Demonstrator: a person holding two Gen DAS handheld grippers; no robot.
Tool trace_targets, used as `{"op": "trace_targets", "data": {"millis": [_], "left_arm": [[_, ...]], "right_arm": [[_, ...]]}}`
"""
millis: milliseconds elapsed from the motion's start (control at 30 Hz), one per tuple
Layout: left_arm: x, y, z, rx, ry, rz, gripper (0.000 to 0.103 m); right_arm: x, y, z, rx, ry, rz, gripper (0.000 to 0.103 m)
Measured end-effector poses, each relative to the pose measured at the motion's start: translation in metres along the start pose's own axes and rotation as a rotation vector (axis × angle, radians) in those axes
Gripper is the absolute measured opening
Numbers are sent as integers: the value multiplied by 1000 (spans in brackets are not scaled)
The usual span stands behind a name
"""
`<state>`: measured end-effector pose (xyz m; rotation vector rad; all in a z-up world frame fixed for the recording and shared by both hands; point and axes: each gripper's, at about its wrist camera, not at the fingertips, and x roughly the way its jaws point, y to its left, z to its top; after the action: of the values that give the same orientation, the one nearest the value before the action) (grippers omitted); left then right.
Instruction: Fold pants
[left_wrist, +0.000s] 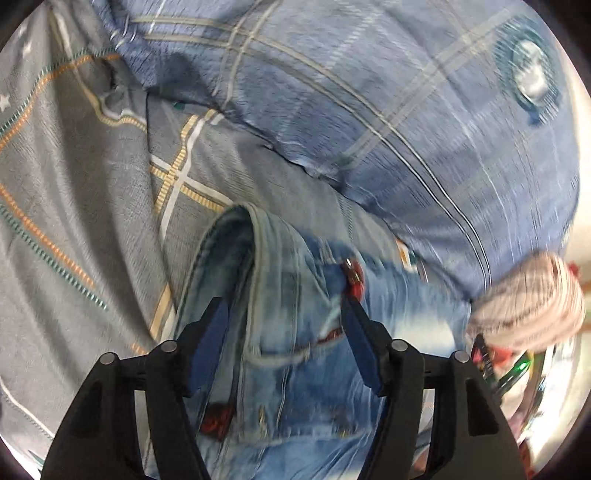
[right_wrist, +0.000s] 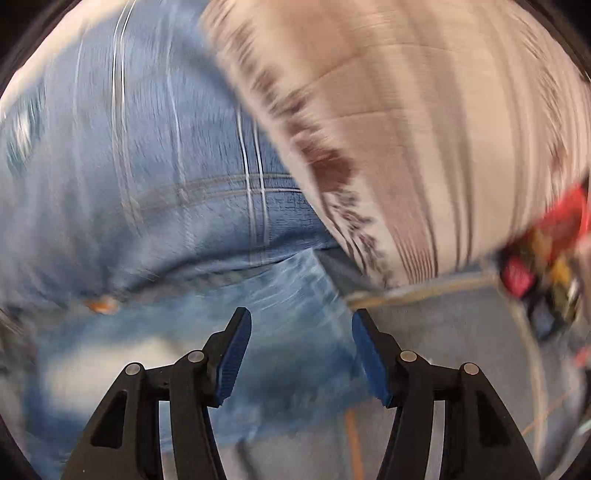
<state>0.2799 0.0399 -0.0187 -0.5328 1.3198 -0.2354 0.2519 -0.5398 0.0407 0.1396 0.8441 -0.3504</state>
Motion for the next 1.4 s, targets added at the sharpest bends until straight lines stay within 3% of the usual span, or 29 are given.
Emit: {"op": "trace_targets", "data": {"millis": [100, 200, 300, 333, 367, 400, 500, 733, 833, 967, 1033, 1167, 1267, 1400], "left_arm": [[20, 4, 11, -61, 36, -7, 64], [39, 6, 17, -110, 62, -24, 64], [50, 4, 20, -118, 56, -40, 63], [54, 1, 20, -104, 50, -36, 57], [55, -3, 19, -83, 37, -27, 43], [56, -8, 16, -51, 18, -24, 14], [48, -21, 4, 36, -52, -3, 13], [2, -20, -36, 138, -238, -51, 12], [-3, -21, -46, 150, -262, -51, 12], [-12, -24, -52, 157, -284, -69, 12], [-16, -26, -55, 156, -285, -71, 12], [-19, -28, -59, 160, -298, -57, 12], [-26, -30, -65, 171, -330, -42, 12], [-42, -28, -86, 191, -367, -58, 12]], "right_arm": [[18, 12, 4, -31, -27, -51, 58], [36, 15, 9, -65, -33, -116, 68], [53, 17, 9, -111, -19, -169, 69], [59, 17, 9, -130, -14, -191, 69], [65, 16, 9, -136, -5, -202, 69], [69, 14, 9, -131, 5, -204, 69], [66, 4, 4, -87, -25, -183, 69], [63, -41, -19, 8, -17, -136, 71], [75, -61, -27, 63, 27, -95, 74], [87, -63, -31, 32, 74, -18, 73], [96, -62, -35, 6, 121, -22, 65], [92, -62, -42, -27, 109, 2, 24], [80, -48, -42, -87, 77, -2, 17], [42, -64, -45, -38, -14, 37, 17]]}}
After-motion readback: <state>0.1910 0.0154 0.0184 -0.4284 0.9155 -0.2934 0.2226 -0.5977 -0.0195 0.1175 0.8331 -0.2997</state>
